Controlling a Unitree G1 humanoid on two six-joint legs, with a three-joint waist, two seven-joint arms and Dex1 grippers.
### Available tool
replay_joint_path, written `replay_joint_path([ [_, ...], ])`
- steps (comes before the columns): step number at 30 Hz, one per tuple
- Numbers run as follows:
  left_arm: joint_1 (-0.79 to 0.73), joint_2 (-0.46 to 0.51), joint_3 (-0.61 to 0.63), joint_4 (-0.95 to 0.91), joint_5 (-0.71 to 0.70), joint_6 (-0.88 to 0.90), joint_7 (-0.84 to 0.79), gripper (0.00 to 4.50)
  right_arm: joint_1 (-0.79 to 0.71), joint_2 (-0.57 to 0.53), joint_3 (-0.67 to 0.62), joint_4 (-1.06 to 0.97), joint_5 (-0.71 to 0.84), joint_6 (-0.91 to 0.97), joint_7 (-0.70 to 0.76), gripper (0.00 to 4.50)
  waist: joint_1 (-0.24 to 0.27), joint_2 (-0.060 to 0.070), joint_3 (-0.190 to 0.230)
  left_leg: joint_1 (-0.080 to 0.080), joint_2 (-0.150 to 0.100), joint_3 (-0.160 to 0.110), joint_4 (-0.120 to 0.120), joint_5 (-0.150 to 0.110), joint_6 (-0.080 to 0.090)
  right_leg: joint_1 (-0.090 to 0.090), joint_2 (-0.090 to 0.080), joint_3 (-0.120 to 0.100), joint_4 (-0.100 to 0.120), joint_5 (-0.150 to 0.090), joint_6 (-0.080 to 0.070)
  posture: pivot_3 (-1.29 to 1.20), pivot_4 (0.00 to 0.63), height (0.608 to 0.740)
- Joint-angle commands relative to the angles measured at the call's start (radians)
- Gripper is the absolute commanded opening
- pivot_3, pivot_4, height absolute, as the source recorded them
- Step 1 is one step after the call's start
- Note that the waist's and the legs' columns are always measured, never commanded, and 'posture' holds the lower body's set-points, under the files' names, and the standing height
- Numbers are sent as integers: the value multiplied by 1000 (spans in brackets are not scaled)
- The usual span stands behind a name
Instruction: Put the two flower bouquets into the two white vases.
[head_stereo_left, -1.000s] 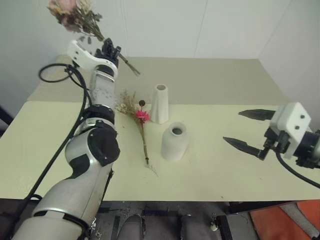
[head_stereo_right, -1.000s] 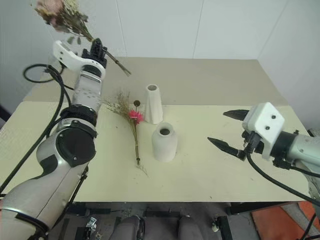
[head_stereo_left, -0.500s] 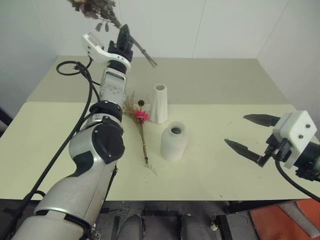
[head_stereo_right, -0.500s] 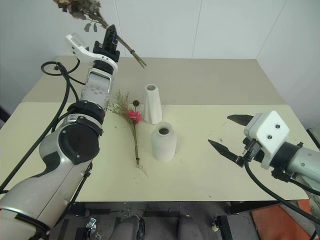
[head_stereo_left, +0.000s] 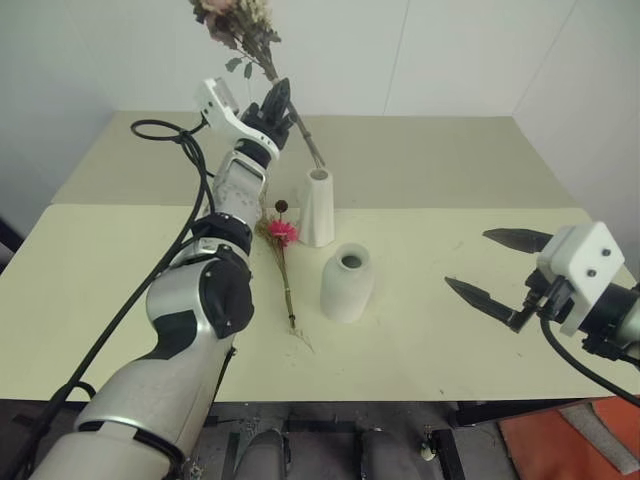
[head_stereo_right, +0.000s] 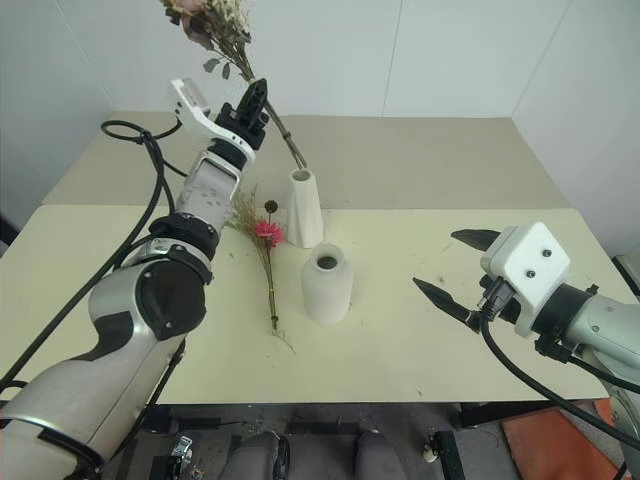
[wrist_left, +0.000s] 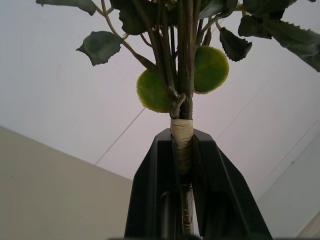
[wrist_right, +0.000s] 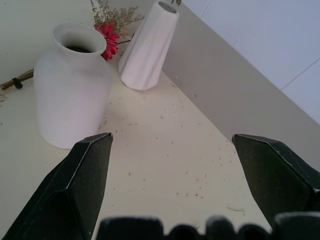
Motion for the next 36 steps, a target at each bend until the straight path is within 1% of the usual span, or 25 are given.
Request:
replay_joint_path([
  [1, -6, -1, -25, -9, 19, -15, -19, 107, -7, 0, -12, -16, -4, -9, -14, 4500, 1, 0, 0, 0, 0, 0, 0, 0, 0, 0, 0, 0, 0, 0, 0, 0, 150, 740],
  [11, 14, -11, -85, -9, 76, -44, -30, 107, 2, 4, -11, -23, -10, -5, -26, 4500, 1, 0, 0, 0, 0, 0, 0, 0, 0, 0, 0, 0, 0, 0, 0, 0, 150, 740],
  [16, 29, -23, -144, -17, 134, -94, -80, 107, 3, 4, -8, -24, -10, -5, -30, 4500, 2, 0, 0, 0, 0, 0, 0, 0, 0, 0, 0, 0, 0, 0, 0, 0, 150, 740],
  [21, 47, -43, -182, -29, 159, -131, -142, 107, 1, 1, 0, -16, -13, -9, -32, 4500, 2, 0, 0, 0, 0, 0, 0, 0, 0, 0, 0, 0, 0, 0, 0, 0, 150, 740],
  [30, 88, -63, -225, -39, 191, -187, -168, 107, -4, 6, 7, 1, -19, -17, -29, 4500, 5, 0, 0, 0, 0, 0, 1, 0, 0, 0, 0, 0, 0, 0, 0, 0, 150, 740],
  [36, 130, -63, -270, -54, 233, -255, -171, 107, -13, 3, 18, 11, -25, -22, -22, 4500, 9, 0, 0, 1, 0, 0, 1, 0, 0, 0, 0, 0, 0, 0, 0, 0, 150, 740],
])
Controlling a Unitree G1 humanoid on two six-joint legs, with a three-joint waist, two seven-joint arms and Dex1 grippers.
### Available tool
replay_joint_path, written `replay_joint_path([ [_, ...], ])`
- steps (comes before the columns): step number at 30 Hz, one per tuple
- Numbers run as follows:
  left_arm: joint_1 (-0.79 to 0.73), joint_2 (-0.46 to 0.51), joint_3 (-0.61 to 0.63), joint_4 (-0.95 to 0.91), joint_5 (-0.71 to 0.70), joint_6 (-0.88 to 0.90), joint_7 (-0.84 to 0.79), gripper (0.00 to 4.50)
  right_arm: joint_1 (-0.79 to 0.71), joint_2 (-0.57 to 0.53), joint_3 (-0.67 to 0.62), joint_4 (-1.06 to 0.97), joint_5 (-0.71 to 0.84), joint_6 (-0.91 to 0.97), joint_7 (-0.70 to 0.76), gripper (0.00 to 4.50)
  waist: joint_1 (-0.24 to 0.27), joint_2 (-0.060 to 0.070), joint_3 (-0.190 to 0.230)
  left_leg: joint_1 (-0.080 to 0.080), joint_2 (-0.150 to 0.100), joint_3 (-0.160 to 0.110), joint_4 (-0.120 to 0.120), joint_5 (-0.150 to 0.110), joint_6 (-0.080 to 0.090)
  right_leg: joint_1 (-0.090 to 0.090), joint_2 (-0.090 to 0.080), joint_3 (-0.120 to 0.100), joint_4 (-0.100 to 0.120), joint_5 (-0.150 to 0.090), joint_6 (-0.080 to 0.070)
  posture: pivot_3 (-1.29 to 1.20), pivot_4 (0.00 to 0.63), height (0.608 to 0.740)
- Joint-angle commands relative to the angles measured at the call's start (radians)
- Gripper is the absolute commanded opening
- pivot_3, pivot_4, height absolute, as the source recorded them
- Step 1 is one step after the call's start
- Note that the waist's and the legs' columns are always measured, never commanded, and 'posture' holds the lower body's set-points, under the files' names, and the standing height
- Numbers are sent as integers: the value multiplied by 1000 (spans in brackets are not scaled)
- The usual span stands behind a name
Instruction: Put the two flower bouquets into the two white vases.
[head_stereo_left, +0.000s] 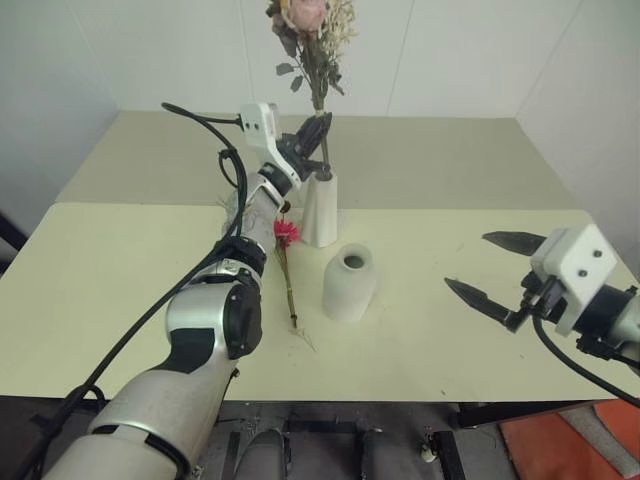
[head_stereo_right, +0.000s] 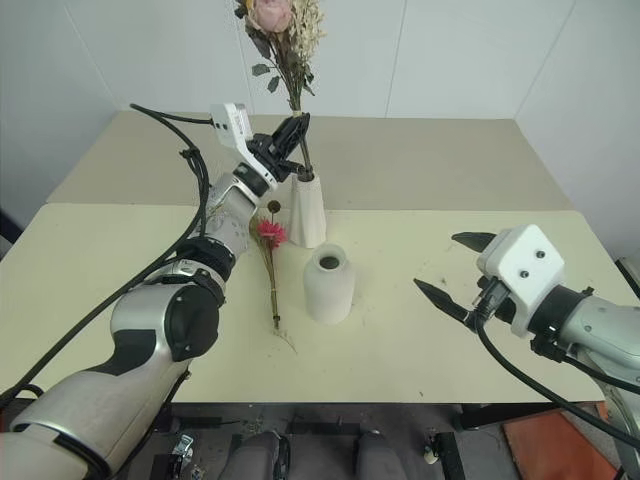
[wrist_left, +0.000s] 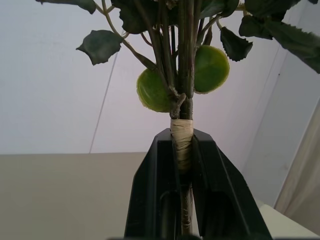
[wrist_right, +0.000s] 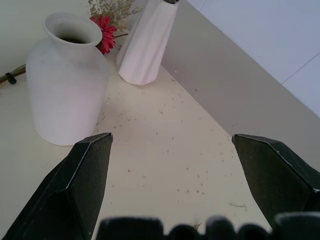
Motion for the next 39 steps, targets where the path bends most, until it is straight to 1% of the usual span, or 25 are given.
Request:
replay_joint_path([
  [1, 26, -4, -46, -21, 46, -51, -11, 107, -18, -1, -11, -1, -4, -23, 1, 4500, 2, 0, 0, 0, 0, 0, 0, 0, 0, 0, 0, 0, 0, 0, 0, 0, 150, 740],
  [8, 48, 4, -69, -31, 55, -79, -31, 107, -42, -10, 8, 22, -14, -31, 12, 4500, 3, 0, 0, 4, 0, 0, 0, 0, 0, 4, 0, 0, -2, 0, 0, 0, 150, 740],
  [16, 74, 29, -124, -32, 106, -137, -25, 107, -51, -9, 24, 30, -28, -36, 18, 4500, 2, 0, -1, 4, 0, 0, 0, 0, 0, 5, 0, 0, -2, 0, 0, 0, 150, 740],
  [26, 94, 44, -125, -32, 94, -132, -24, 107, -55, -4, 31, 33, -39, -41, 26, 4500, -6, 0, -1, 9, 1, 0, 0, 0, 0, 8, 1, 1, -3, 0, 0, 0, 150, 740],
  [28, 98, 44, -123, -32, 91, -129, -23, 828, -61, -2, 33, 34, -40, -41, 28, 4500, -8, 1, -1, 10, 1, 0, 0, 0, 0, 9, 1, 1, -3, 0, 0, 0, 150, 740],
  [30, 98, 43, -111, -32, 75, -111, -32, 1385, -64, -4, 33, 36, -42, -43, 30, 4500, -9, 1, -1, 11, 1, 1, 0, 0, 0, 9, 1, 2, -2, 0, 0, 0, 150, 740],
  [33, 98, 46, -107, -39, 71, -112, -24, 2396, -64, -6, 26, 38, -40, -44, 36, 4500, -9, 1, -1, 10, 1, 0, 0, 0, 0, 8, 1, 2, -2, 0, 0, 0, 150, 740],
  [39, 94, 61, -87, -52, 49, -96, -22, 4272, -66, -6, 27, 44, -40, -49, 40, 4500, -5, 1, -1, 7, 1, 0, 0, 0, 0, 7, 1, 1, -2, 0, 0, 0, 150, 740],
])
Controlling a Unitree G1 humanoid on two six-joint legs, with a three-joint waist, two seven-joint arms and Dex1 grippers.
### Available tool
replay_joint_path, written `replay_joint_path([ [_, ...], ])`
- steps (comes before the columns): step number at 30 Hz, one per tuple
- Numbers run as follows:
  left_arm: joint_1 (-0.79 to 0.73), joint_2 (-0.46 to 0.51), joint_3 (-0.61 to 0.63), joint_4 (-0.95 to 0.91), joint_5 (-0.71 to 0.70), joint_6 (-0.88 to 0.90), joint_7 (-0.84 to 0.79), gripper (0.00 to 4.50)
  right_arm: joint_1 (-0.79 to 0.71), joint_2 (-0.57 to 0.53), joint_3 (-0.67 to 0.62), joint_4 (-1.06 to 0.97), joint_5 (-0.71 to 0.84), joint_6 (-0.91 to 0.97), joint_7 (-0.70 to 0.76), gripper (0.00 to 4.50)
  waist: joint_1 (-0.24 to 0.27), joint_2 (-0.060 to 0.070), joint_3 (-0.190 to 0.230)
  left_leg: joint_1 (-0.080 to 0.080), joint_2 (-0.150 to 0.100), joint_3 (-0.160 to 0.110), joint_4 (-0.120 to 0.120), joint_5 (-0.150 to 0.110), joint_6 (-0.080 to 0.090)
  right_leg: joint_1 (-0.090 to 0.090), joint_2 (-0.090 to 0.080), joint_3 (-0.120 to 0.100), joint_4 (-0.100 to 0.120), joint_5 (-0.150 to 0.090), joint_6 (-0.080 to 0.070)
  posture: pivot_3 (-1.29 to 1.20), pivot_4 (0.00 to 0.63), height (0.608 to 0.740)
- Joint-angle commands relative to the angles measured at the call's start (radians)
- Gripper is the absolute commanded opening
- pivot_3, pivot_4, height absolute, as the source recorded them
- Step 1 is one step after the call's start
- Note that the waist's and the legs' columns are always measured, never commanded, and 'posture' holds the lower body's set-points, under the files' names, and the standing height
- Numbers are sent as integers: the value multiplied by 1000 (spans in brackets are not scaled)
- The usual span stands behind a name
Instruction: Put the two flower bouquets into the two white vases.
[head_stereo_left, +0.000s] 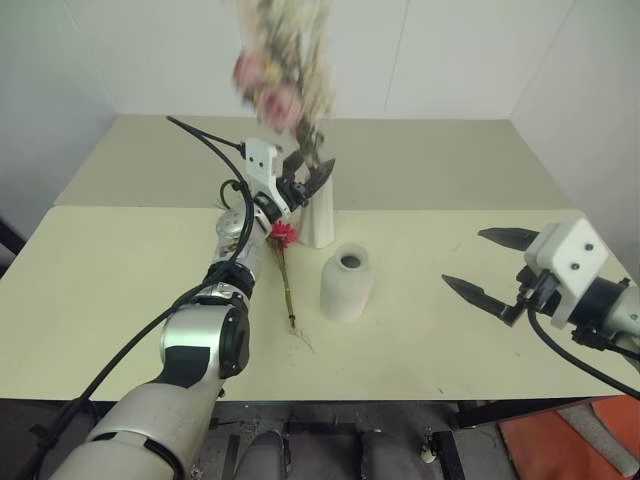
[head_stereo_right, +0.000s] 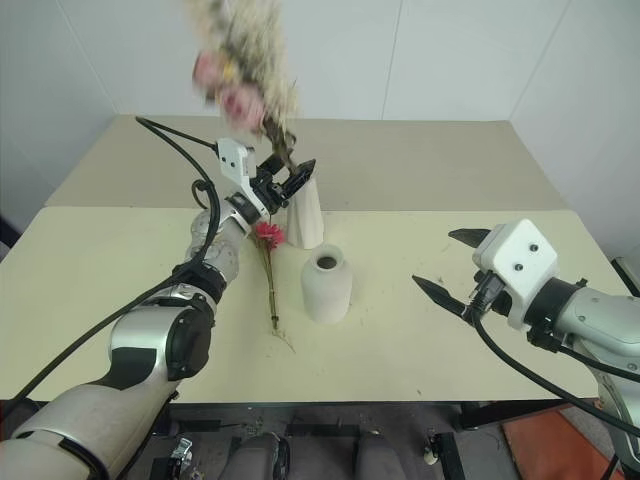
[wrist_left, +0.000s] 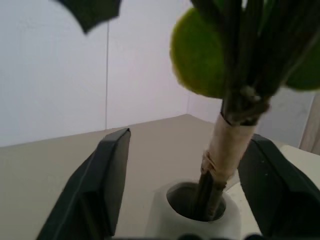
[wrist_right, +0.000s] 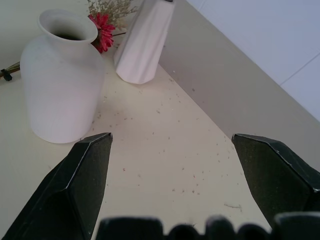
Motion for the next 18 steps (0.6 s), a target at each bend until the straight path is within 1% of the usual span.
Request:
replay_joint_path([
  [1, -35, 17, 20, -35, -21, 8, 3, 4476, -15, -4, -16, -10, 1, -27, 2, 4500, 0, 0, 0, 0, 0, 0, 0, 0, 0, 0, 0, 0, 0, 0, 0, 0, 150, 740],
  [12, -71, 23, 30, -95, -48, 1, -52, 4476, -28, -6, 8, 11, -12, -42, 9, 4500, 1, 0, 0, 0, 0, 0, 0, 0, 0, 0, 0, 0, -1, 0, 0, 0, 150, 740],
  [18, -81, 49, 18, -127, -59, 24, -115, 4476, -15, 0, 8, 7, -22, -48, 5, 4500, -1, 0, 0, 0, 0, 0, 0, 0, 0, 0, 0, 0, -1, 0, 0, 0, 150, 740],
])
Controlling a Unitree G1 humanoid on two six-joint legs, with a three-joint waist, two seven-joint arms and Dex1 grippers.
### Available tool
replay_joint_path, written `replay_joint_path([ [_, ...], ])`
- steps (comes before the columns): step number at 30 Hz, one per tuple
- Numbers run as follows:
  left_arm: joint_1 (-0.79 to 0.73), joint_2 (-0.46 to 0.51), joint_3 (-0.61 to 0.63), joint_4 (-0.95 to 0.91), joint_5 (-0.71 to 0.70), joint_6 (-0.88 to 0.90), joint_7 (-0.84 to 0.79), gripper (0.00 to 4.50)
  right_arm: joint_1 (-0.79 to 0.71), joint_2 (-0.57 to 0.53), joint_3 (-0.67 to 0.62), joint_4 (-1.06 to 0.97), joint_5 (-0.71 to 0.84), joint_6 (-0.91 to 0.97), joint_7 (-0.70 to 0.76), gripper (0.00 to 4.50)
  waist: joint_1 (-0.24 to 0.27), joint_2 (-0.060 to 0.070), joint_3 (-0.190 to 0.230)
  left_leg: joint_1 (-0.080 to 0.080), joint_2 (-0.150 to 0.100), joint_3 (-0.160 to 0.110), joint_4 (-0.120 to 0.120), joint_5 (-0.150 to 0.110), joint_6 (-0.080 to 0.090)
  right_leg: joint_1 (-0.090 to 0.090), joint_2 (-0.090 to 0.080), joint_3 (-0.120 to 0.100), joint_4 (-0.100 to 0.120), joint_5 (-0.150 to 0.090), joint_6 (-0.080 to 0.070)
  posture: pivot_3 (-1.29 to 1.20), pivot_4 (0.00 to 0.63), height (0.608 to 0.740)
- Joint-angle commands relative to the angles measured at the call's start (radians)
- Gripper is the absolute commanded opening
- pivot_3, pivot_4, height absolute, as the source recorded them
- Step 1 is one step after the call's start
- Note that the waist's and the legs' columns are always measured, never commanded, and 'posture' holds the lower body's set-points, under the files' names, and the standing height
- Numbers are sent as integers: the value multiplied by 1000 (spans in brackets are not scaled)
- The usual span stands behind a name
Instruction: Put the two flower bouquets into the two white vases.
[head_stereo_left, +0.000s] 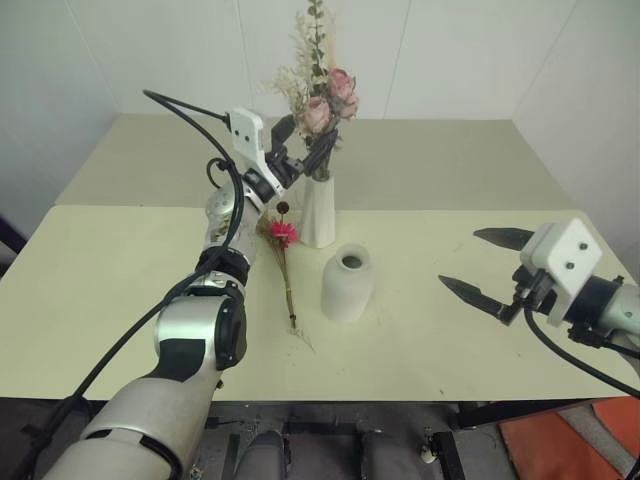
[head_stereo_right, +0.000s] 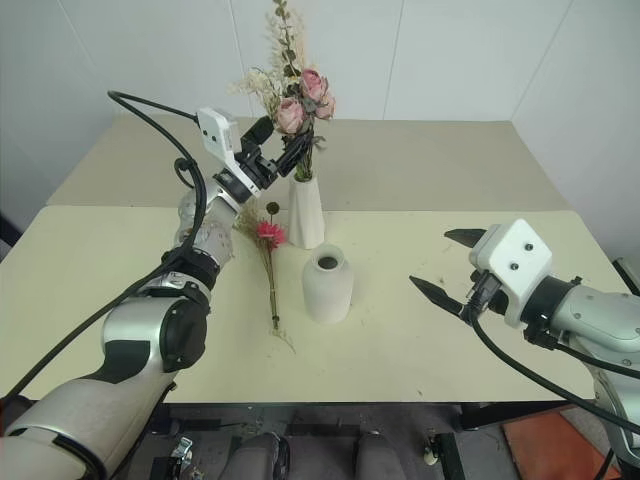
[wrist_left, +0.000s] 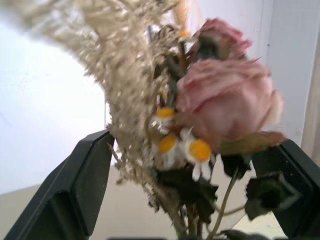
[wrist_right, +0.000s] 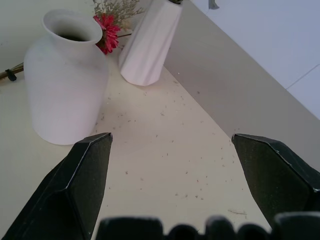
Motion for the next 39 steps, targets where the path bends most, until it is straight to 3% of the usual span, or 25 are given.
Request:
replay_joint_path([
  [1, -20, 33, -7, -49, -13, 18, -60, 4476, 1, 1, -22, -16, -10, -22, -8, 4500, -2, 0, 0, 0, 0, 0, 0, 0, 0, 0, 0, 0, 0, 0, 0, 0, 150, 740],
  [9, 154, 170, 10, -197, -68, 153, -192, 4476, 35, 7, -57, -37, -6, -16, -16, 4500, -17, 0, 0, 1, 1, 0, 0, 0, 0, 0, 1, 1, 2, 0, 0, 0, 150, 740],
  [14, 302, 236, 20, -432, -160, 364, -226, 4476, 22, 2, -45, -19, -10, -24, -11, 4500, -15, 0, 0, 1, 1, 0, 0, 0, 0, 0, 1, 0, 3, 0, 0, 0, 150, 740],
  [17, 462, 265, 42, -693, -265, 554, -193, 4476, 5, 2, -33, -9, -10, -28, -9, 4500, -14, 1, 0, 0, 2, 0, 0, 0, 0, 0, 0, 0, 3, 0, 0, 0, 150, 740],
  [22, 669, 293, 75, -1074, -359, 895, 93, 4476, -10, -12, -27, 9, -10, -34, 11, 4500, -12, 1, 0, 1, 3, -1, 0, 0, 0, 0, 0, 1, 3, 0, 0, 0, 150, 740],
  [25, 711, 279, 89, -1259, -398, 1149, 351, 4476, -26, -32, -30, 26, -8, -38, 36, 4500, -5, 0, 0, 2, 2, -2, 1, 0, 0, 0, 0, 1, 1, 0, 0, 0, 150, 740],
  [29, 762, 231, 51, -1463, -436, 1401, 572, 4476, -62, -63, -31, 51, 12, -36, 78, 4500, -4, 0, 0, 6, 2, -3, 1, 0, 0, 3, 0, 2, 2, 0, 0, 0, 150, 740],
  [39, 702, -2, 20, -1490, -388, 1760, 910, 4476, -58, -111, -64, 60, 36, -35, 173, 4500, -4, 0, 0, 6, 1, 0, 1, 0, 0, 3, 1, 3, 2, 0, -1, 0, 150, 740],
])
